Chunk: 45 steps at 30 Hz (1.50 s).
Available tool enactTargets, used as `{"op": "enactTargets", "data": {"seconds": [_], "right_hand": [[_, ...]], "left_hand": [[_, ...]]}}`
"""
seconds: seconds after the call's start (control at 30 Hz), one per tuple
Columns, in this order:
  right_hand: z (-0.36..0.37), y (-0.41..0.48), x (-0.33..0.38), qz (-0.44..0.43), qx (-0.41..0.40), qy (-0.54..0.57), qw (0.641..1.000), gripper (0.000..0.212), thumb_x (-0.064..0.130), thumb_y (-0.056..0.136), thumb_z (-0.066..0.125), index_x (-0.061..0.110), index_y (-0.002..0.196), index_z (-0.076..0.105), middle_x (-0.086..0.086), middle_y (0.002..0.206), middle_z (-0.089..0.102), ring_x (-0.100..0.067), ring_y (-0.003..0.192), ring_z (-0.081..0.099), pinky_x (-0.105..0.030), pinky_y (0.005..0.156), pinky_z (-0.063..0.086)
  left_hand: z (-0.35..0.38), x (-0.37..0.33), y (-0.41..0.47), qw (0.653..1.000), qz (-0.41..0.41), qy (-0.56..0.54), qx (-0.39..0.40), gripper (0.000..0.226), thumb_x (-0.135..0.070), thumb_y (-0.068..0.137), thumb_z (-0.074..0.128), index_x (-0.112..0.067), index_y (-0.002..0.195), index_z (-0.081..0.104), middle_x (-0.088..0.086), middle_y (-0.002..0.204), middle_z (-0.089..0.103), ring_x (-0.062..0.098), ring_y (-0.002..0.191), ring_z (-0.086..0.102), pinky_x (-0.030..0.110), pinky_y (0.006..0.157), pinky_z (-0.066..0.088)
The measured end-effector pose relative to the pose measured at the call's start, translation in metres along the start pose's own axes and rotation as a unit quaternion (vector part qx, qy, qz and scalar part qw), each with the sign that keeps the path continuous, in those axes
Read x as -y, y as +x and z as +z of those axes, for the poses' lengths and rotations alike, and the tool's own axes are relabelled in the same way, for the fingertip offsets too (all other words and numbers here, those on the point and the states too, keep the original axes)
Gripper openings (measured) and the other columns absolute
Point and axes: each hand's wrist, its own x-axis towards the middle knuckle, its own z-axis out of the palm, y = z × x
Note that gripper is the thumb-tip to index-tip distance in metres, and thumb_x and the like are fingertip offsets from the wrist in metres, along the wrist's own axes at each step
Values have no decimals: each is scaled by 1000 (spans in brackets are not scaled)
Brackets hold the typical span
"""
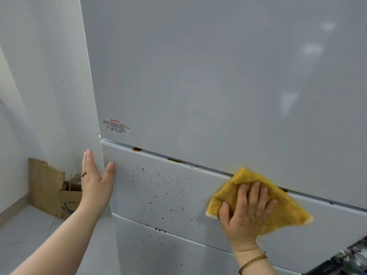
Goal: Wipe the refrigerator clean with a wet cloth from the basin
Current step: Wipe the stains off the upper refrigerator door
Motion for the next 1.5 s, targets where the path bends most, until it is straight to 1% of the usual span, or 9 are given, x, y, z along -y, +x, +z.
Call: {"op": "enactTargets", "data": {"seconds": [0.17, 0.43, 0.73, 0.9, 1.07, 1.17, 1.23, 1.4, 1.5], "right_hand": [[20, 1, 57, -35, 33, 11, 999, 58, 39, 97, 16, 16, 148, 0, -2, 156, -9, -20, 144, -7, -41, 117, -7], [22, 2, 77, -228, 108, 13, 968, 53, 26, 99, 13, 14, 148, -2, -4, 156, -13, -20, 144, -9, -40, 118, -6], [31, 10, 99, -90, 52, 16, 994, 58, 37, 97, 18, 15, 148, 2, -3, 156, -8, -20, 144, -6, -42, 117, -7], [50, 23, 173, -176, 97, 32, 979, 56, 27, 89, 33, 17, 141, 13, -11, 155, -14, -24, 143, -10, -43, 116, -10], [57, 11, 179, -341, 139, -13, 930, 73, 37, 77, 43, 12, 139, 14, -6, 145, 15, -30, 133, 1, -48, 114, -15], [59, -18, 147, -429, 174, -40, 885, 81, 29, 78, 40, 2, 143, -2, -13, 151, 0, -36, 138, -9, -48, 114, -15], [55, -41, 118, -423, 178, -29, 888, 82, 15, 78, 33, -1, 143, -14, -18, 152, -19, -33, 140, -19, -42, 115, -10], [28, -61, 58, -400, 246, 11, 883, 62, -11, 86, -5, 4, 146, -8, -9, 155, -16, -22, 143, -13, -36, 116, -5], [26, -50, 71, -391, 257, 26, 883, 74, -9, 78, 18, 3, 145, -10, -10, 154, -18, -23, 143, -15, -37, 116, -5]], "left_hand": [[5, 3, 4, 990, -51, -100, 80, 40, -22, 98, 31, -17, 137, 31, 3, 124, 46, 20, 115, 41, 32, 92, 31], [-1, 3, 5, 984, -70, -142, 84, 41, -26, 100, 22, -15, 137, 34, -4, 121, 42, 14, 117, 38, 27, 93, 26], [-14, 16, 18, 969, -106, -176, 138, 42, -35, 98, 24, -20, 135, 38, -6, 121, 45, 16, 122, 39, 39, 109, 28], [-18, 21, 21, 963, -94, -196, 161, 33, -34, 99, 25, -30, 121, 49, -5, 121, 55, 14, 118, 47, 36, 106, 32], [-23, 16, 23, 945, -140, -241, 170, 33, -37, 98, 26, -28, 113, 53, -12, 116, 53, 6, 112, 46, 28, 104, 29], [-24, 14, 18, 956, -99, -209, 183, 24, -36, 98, 27, -43, 100, 50, -25, 102, 52, -7, 98, 46, 18, 89, 31], [-24, 16, 15, 956, -81, -212, 185, 24, -35, 98, 25, -42, 111, 43, -26, 107, 49, -3, 106, 44, 19, 92, 29], [-21, 17, 10, 957, -79, -205, 190, 42, -32, 98, 22, -30, 140, 28, -12, 134, 39, 5, 121, 34, 25, 100, 26], [-18, 15, 6, 957, -77, -210, 184, 42, -29, 99, 23, -31, 141, 25, -11, 136, 37, 8, 127, 32, 28, 105, 24]]}}
